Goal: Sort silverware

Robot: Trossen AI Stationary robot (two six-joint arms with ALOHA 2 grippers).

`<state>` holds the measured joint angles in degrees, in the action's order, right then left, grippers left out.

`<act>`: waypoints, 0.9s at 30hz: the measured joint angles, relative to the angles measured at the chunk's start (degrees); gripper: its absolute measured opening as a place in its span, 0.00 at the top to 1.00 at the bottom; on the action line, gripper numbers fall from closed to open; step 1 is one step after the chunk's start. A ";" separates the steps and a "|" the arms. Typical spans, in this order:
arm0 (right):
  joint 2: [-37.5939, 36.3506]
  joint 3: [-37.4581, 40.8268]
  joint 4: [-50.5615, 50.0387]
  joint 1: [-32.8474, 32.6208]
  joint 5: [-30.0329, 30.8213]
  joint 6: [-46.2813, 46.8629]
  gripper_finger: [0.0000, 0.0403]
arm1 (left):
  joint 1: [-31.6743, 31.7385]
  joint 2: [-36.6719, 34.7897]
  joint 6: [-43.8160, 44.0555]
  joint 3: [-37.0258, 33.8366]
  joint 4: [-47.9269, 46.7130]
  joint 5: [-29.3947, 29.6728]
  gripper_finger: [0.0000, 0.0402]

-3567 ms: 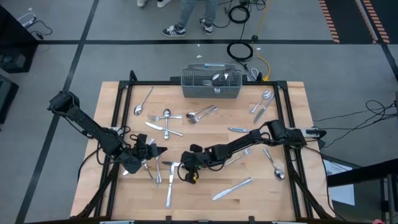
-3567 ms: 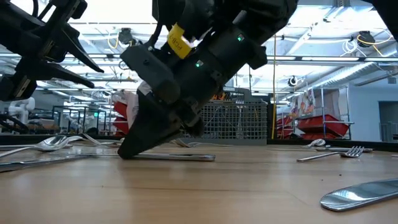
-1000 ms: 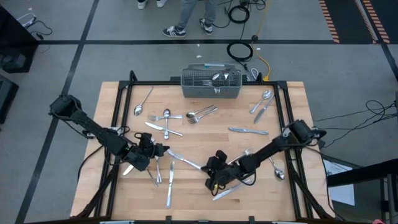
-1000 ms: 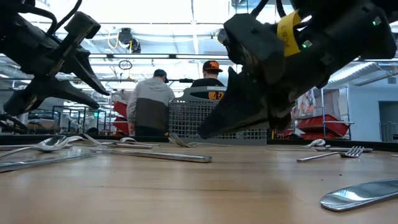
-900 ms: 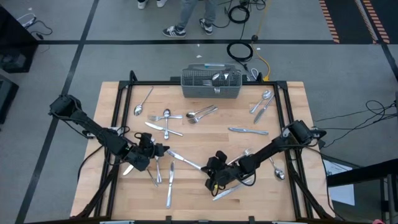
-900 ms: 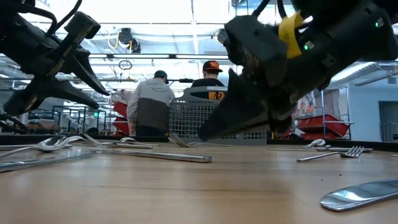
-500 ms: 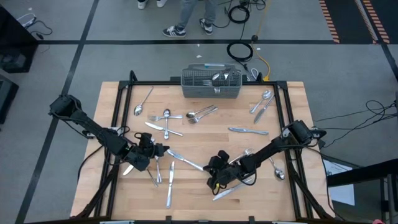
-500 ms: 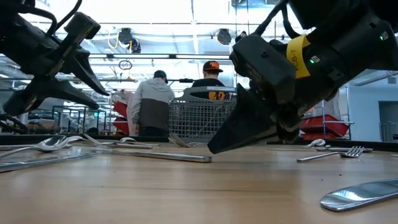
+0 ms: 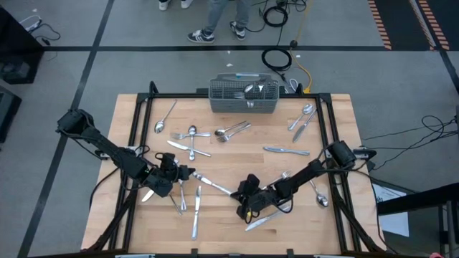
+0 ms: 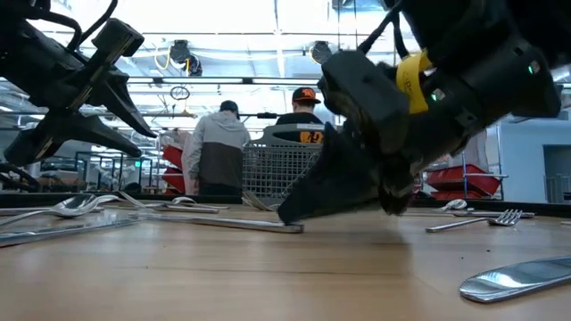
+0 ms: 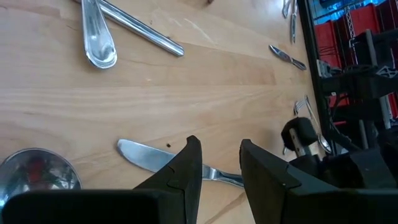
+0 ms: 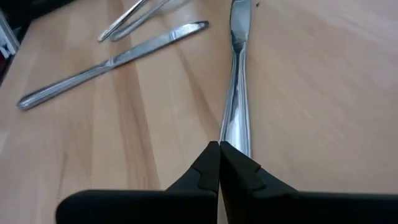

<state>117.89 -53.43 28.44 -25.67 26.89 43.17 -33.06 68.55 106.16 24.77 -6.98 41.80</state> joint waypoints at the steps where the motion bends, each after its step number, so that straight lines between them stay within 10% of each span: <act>1: 0.24 -0.02 0.48 -0.02 -0.01 0.50 1.00 | 0.00 0.00 -0.01 0.00 0.06 0.00 0.72; 27: 2.75 -0.24 -1.57 -0.24 2.24 6.96 1.00 | 2.47 6.40 4.56 -0.02 -5.31 -18.18 0.72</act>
<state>120.64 -53.67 26.87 -25.91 29.13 50.13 -30.59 74.95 110.71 24.75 -12.29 23.62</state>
